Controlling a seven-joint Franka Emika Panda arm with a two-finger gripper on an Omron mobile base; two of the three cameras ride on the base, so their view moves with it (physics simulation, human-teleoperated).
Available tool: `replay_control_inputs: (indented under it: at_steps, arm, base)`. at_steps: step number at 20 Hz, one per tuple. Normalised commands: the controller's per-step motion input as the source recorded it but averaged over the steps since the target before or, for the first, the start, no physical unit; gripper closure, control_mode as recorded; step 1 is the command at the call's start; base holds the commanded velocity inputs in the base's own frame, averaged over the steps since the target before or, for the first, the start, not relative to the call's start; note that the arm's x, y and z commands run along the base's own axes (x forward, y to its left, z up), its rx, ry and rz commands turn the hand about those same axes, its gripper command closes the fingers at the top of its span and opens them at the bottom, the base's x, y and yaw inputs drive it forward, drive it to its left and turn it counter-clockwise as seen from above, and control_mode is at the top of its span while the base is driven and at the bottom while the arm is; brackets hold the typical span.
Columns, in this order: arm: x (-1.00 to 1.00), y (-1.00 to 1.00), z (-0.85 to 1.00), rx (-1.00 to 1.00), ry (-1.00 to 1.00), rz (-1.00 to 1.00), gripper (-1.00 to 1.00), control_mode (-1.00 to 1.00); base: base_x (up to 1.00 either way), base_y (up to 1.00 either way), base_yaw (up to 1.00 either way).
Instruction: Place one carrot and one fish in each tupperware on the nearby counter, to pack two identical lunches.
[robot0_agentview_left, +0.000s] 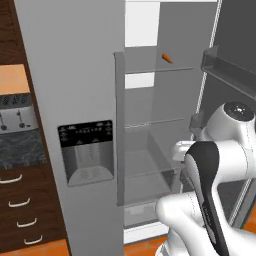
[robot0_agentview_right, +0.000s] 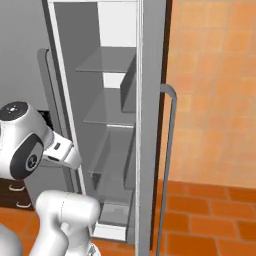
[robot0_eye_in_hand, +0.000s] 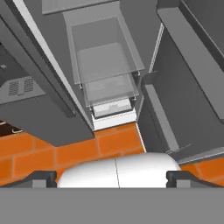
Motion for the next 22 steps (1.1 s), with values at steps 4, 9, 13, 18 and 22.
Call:
replay_control_inputs:
  at_steps: [4, 9, 13, 18, 22]
  arm:
    - [0.00, 0.00, 0.00, 0.00, 0.00, 0.00, -1.00, 1.00]
    - [0.00, 0.00, 0.00, 0.00, 0.00, 0.00, -1.00, 1.00]
    - [0.00, 0.00, 0.00, 0.00, 0.00, 0.00, -1.00, 1.00]
    - [0.00, 0.00, 0.00, 0.00, 0.00, 0.00, -1.00, 1.00]
    - [0.05, 0.00, 0.00, 0.00, -0.03, -0.02, -1.00, -1.00]
  base:
    - [0.66, -0.12, 0.00]
    - [0.63, -0.25, -0.03]
    - [0.35, -0.23, -0.12]
    - [0.26, -0.09, -0.14]
    - [0.18, -0.07, -0.10]
